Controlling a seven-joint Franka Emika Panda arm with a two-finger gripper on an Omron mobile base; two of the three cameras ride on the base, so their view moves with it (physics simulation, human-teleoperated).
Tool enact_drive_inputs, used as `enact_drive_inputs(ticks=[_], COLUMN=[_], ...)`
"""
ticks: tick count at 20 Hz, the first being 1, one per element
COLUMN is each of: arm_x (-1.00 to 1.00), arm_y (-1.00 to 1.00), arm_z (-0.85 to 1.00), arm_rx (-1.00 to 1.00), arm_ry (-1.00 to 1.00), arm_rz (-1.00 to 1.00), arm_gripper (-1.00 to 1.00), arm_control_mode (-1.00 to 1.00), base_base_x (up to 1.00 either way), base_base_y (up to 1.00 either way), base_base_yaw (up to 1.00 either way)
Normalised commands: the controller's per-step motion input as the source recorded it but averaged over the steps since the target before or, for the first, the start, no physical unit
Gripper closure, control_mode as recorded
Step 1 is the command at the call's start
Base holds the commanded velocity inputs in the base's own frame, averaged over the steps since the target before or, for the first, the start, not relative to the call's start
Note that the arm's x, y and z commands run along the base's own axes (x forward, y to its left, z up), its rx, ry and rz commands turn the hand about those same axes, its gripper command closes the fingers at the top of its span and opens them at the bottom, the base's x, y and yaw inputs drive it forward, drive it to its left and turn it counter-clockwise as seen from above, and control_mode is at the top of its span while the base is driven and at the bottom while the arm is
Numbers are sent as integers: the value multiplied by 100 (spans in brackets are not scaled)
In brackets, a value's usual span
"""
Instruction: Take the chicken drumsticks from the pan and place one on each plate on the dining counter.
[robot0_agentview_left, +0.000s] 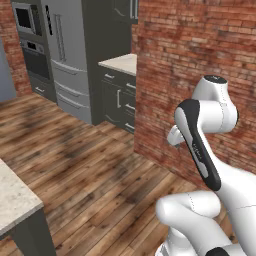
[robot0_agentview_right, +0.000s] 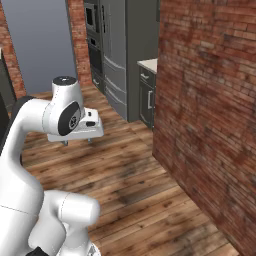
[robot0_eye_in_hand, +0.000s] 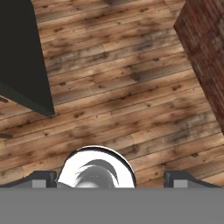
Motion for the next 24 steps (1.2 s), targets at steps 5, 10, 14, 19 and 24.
enact_drive_inputs(ticks=[5,10,14,19,24], arm_x=[0,0,0,0,0], arm_y=[0,0,0,0,0], arm_z=[0,0,0,0,0], arm_rx=[0,0,0,0,0], arm_ry=[0,0,0,0,0], arm_rz=[0,0,0,0,0], arm_gripper=[-100,-100,-100,-100,-100], arm_control_mode=[100,100,100,100,100], base_base_x=[100,100,100,100,100], base_base_y=[-82,-57,-22,-2,0], base_base_yaw=[40,62,59,34,14])
